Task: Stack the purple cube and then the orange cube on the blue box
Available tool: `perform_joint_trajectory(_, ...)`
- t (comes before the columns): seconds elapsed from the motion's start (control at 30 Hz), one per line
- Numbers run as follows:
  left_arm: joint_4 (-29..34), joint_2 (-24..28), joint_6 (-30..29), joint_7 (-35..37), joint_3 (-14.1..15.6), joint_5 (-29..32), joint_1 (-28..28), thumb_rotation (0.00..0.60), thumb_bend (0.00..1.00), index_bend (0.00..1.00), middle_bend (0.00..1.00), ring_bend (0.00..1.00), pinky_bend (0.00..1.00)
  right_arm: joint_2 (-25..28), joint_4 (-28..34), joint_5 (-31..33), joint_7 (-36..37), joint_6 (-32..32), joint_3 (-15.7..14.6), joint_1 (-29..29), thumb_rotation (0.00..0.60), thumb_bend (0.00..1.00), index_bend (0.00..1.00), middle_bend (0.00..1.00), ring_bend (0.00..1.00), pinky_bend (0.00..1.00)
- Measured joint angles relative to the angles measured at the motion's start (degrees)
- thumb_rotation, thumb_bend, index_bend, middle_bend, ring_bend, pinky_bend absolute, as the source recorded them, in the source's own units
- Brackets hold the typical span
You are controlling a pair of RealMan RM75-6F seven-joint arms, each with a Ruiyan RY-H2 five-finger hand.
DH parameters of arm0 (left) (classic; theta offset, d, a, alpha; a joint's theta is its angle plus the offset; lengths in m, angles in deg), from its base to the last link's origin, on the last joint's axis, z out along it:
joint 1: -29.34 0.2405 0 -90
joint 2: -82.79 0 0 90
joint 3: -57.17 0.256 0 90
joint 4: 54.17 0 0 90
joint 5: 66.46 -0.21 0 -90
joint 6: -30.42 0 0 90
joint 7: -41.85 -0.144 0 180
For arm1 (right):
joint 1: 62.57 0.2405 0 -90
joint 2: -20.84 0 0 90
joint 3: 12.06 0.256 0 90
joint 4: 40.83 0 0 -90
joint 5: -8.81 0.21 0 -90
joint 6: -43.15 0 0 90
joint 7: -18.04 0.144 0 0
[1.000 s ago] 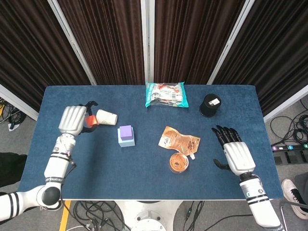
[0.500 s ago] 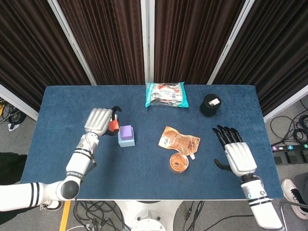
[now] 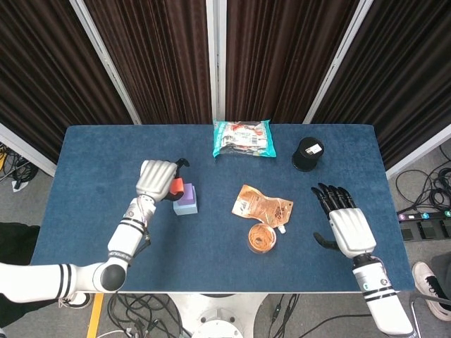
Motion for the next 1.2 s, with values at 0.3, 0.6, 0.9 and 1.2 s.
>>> perform_joint_trajectory(0.3,-2.67,-1.4,1.9,1.11,1.11,-0.92,-1.85,0.6,0.28,0.35,0.64,0.48,0.53,0.35,0.05,0.8,-0.26,-0.66,0.18,0.27,0.6,0.16,0.0,0.03,0.0,0.0)
perform_joint_trajectory(0.6,-3.85,-1.83,2.83,3.41,1.57,-0.64,-2.37,0.6,0.28,0.35,0.64,0.48,0.53,0.18,-0.07,1.21,-0.78,-0.78,0.16,0.37,0.6,0.15,0.0,0.03,0.0,0.0)
perform_joint_trajectory(0.9,-5.65,-2.91,3.8,4.49,2.42,-0.07,-2.92,0.6,0.28,0.36,0.64,0.48,0.53,0.49,-0.06,1.4,-0.52,-1.03,0.19,0.41,0.6,0.15,0.0,0.03,0.0,0.0)
perform_joint_trajectory(1.2,-6.74,-3.69,3.61,5.24,3.17,-0.96,-3.15,0.6,0.26,0.33,0.58,0.46,0.51,0.6,-0.04,2.07,-0.5,-1.16,0.47,0.58,0.6,0.15,0.0,0.03,0.0,0.0)
